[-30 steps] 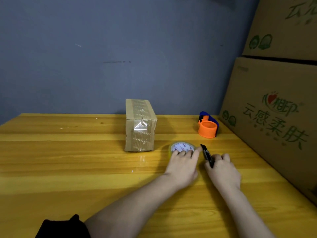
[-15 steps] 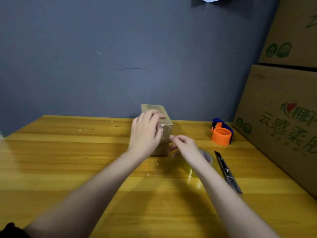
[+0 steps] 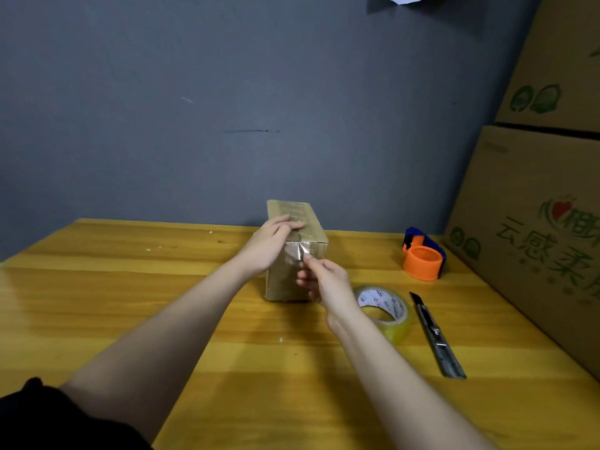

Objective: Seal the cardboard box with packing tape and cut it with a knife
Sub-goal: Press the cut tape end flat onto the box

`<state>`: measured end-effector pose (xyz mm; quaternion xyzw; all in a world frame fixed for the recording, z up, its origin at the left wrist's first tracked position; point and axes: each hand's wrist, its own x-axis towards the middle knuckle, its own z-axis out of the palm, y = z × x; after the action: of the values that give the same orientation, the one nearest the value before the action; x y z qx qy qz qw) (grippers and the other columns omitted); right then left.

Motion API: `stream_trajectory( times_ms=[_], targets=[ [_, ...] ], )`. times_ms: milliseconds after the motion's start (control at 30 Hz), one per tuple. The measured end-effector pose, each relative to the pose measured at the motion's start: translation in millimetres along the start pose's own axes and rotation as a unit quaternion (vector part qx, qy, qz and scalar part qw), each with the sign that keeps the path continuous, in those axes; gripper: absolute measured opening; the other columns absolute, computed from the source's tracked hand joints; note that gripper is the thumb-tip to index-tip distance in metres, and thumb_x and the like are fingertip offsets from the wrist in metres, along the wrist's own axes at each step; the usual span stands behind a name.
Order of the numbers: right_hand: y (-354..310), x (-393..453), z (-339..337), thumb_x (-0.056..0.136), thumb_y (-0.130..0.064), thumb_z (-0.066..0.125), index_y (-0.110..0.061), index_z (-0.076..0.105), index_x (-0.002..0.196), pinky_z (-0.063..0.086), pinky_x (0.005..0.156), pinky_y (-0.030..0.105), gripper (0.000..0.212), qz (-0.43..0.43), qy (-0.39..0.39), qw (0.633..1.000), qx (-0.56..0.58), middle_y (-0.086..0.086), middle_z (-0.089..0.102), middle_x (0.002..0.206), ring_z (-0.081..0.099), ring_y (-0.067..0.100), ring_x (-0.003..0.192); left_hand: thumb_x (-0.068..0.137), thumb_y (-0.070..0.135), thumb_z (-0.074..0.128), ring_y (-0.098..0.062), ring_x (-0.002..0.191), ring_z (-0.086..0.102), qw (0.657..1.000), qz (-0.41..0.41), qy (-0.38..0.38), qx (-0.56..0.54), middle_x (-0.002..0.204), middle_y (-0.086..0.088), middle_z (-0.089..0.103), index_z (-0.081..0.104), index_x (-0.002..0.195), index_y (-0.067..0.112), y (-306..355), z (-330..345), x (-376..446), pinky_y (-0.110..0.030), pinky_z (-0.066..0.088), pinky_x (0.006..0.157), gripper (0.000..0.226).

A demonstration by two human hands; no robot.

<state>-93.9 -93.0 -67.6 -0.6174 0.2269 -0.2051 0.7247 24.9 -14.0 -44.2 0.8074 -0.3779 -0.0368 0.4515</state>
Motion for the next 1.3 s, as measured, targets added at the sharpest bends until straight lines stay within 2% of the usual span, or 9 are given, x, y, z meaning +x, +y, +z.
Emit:
stream_trajectory(
  times_ms=[133,200,267,433,567,700,900,1067,1300],
  targets=[
    [3,2,-1,0.092,-0.026,0.058,-0.016,0.055,0.070,0.036,0.046,0.013,0.024,-0.058,0.009,0.997,-0.044,-0.004,0.059,0.061,0.054,0.005,0.054,0.100,0.024,0.025,-0.011,0.139,0.028,1.000,0.008,-0.016,0.007,0.150,0.002,0.035,0.058,0.125,0.033,-5,-5,0,-0.028,0.018,0.115,0.042],
    [5,2,-1,0.092,-0.025,0.058,-0.015,0.055,0.070,0.038,0.047,0.012,0.024,-0.081,0.015,0.995,-0.057,-0.004,0.059,0.061,0.054,0.004,0.053,0.100,0.029,0.031,-0.009,0.138,0.028,1.000,0.013,-0.028,-0.003,0.149,0.004,0.035,0.057,0.126,0.033,-7,-6,-1,-0.023,0.018,0.111,0.037],
    [10,4,1,0.092,-0.025,0.058,-0.015,0.056,0.070,0.039,0.049,0.013,0.024,-0.093,0.020,0.993,-0.066,-0.003,0.059,0.062,0.054,0.006,0.054,0.098,0.037,0.039,-0.007,0.138,0.027,0.999,0.020,-0.037,-0.023,0.148,0.006,0.034,0.056,0.127,0.035,-11,-8,-3,-0.024,0.018,0.112,0.034],
    [24,11,8,0.091,-0.023,0.059,-0.015,0.056,0.067,0.042,0.056,0.022,0.025,-0.120,0.052,0.988,-0.080,-0.003,0.057,0.057,0.053,0.008,0.050,0.093,0.040,0.049,-0.007,0.139,0.025,0.998,0.032,-0.055,-0.030,0.149,0.006,0.033,0.054,0.130,0.036,-18,-15,-5,-0.023,0.018,0.109,0.037],
    [31,17,10,0.091,-0.027,0.059,-0.016,0.057,0.066,0.045,0.061,0.029,0.027,-0.153,0.088,0.974,-0.141,-0.005,0.057,0.054,0.054,0.010,0.051,0.089,0.044,0.056,-0.010,0.139,0.026,0.997,0.046,-0.067,-0.005,0.150,0.006,0.031,0.052,0.131,0.038,-22,-16,-3,-0.031,0.022,0.115,0.043],
    [35,18,12,0.092,-0.027,0.058,-0.012,0.058,0.068,0.045,0.059,0.030,0.028,-0.155,0.096,0.974,-0.132,-0.005,0.056,0.052,0.050,0.006,0.045,0.086,0.045,0.060,-0.012,0.139,0.028,0.997,0.051,-0.057,-0.004,0.149,0.006,0.031,0.052,0.130,0.039,-25,-15,-2,-0.033,0.023,0.115,0.045],
    [39,24,12,0.092,-0.032,0.056,-0.007,0.062,0.074,0.052,0.063,0.042,0.032,-0.155,0.104,0.970,-0.155,-0.006,0.055,0.049,0.049,0.002,0.039,0.084,0.045,0.062,-0.010,0.137,0.030,0.997,0.059,-0.049,0.014,0.148,0.007,0.032,0.052,0.129,0.041,-28,-14,-1,-0.027,0.024,0.110,0.046],
    [41,26,12,0.090,-0.038,0.057,-0.010,0.063,0.073,0.052,0.062,0.040,0.033,-0.158,0.129,0.962,-0.183,-0.006,0.056,0.048,0.052,0.005,0.040,0.084,0.049,0.060,-0.011,0.137,0.032,0.995,0.065,-0.044,0.054,0.148,0.010,0.031,0.048,0.130,0.046,-29,-13,0,-0.036,0.030,0.113,0.048],
    [44,25,12,0.089,-0.048,0.054,-0.019,0.056,0.066,0.052,0.063,0.038,0.037,-0.173,0.175,0.936,-0.251,-0.006,0.059,0.050,0.064,0.018,0.057,0.081,0.053,0.061,-0.017,0.138,0.032,0.988,0.081,-0.056,0.120,0.150,0.011,0.029,0.039,0.132,0.054,-34,-17,3,-0.045,0.029,0.114,0.056]
  ],
)
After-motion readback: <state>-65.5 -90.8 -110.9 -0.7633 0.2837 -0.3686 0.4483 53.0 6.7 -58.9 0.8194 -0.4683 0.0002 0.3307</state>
